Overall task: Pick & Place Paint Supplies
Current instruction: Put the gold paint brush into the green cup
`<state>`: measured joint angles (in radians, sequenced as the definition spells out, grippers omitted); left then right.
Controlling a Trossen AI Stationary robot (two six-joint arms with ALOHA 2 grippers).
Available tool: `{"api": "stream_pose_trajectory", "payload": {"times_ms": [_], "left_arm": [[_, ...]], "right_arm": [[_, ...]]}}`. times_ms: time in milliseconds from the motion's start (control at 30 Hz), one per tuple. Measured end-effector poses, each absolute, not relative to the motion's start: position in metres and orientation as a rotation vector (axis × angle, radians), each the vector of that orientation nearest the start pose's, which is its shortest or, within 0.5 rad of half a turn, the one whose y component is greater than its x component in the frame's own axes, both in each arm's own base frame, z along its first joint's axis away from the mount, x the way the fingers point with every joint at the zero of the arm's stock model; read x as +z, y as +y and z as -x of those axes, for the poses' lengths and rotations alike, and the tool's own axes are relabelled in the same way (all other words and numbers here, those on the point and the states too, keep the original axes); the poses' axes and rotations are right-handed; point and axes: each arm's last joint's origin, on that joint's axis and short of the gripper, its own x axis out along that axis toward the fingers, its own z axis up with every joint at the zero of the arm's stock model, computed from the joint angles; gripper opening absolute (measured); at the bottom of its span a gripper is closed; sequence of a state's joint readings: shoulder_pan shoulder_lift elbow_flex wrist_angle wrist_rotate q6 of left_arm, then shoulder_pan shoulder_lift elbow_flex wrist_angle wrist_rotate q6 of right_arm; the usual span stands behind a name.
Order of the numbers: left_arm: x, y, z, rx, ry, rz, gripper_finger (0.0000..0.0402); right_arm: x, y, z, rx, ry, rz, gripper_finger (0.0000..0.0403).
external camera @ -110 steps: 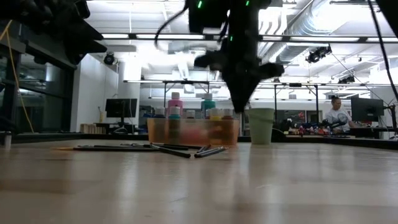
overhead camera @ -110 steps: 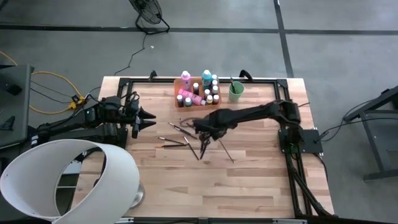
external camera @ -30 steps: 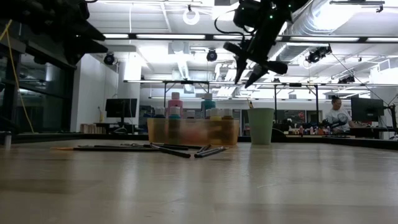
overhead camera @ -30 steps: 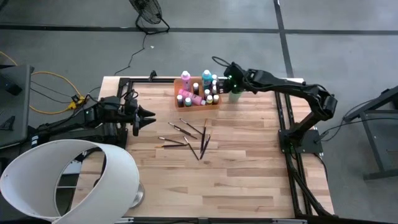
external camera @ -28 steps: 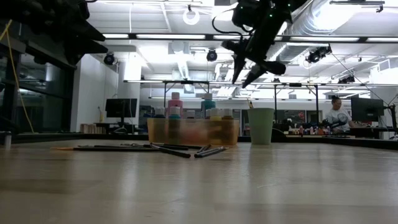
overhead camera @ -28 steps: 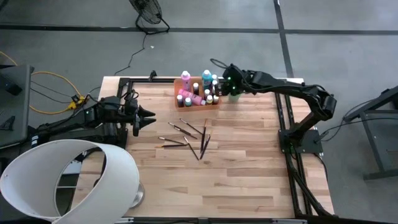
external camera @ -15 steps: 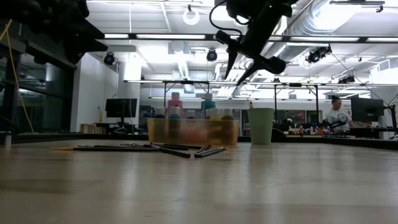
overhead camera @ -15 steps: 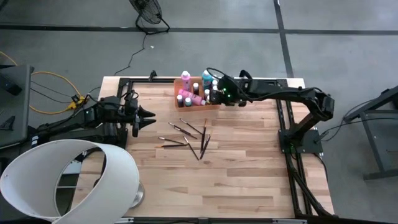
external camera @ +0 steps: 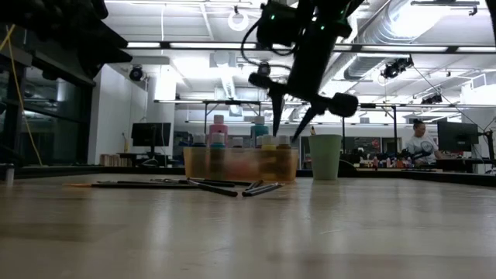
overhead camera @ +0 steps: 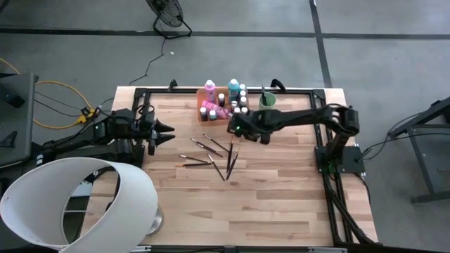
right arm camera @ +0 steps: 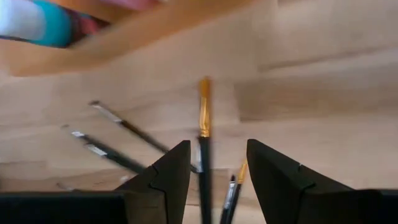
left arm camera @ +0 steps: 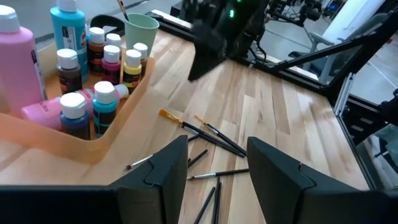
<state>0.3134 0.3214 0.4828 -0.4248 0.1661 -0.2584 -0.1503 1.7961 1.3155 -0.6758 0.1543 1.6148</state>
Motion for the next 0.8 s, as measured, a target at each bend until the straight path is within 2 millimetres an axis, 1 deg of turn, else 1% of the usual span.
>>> {"api": "stream_pose_trajectory", "payload": {"times_ms": [200,367,467,633,800], "left_arm": [[0.258,0.025,-0.091,0.182,0.256,0.324,0.0161],[0.255,0.024,-0.090,0.186,0.292,0.333,0.0161],[0.255,0.024,-0.090,0.188,0.294,0.337,0.0161],[0.255,0.024,-0.090,0.188,0.291,0.339,0.0161],[0.255,0.024,-0.090,0.188,0.291,0.340,0.0161]], "right_arm": [[0.182,-0.055,-0.366,-1.233,0.717,-1.452,0.0152],[0.160,-0.053,-0.373,-1.239,0.795,-1.527,0.0152],[0.157,-0.052,-0.375,-1.232,0.802,-1.572,0.0152],[0.157,-0.052,-0.376,-1.261,0.761,-1.615,0.0152],[0.162,-0.054,-0.387,-1.157,0.671,-1.667,0.0150]]}}
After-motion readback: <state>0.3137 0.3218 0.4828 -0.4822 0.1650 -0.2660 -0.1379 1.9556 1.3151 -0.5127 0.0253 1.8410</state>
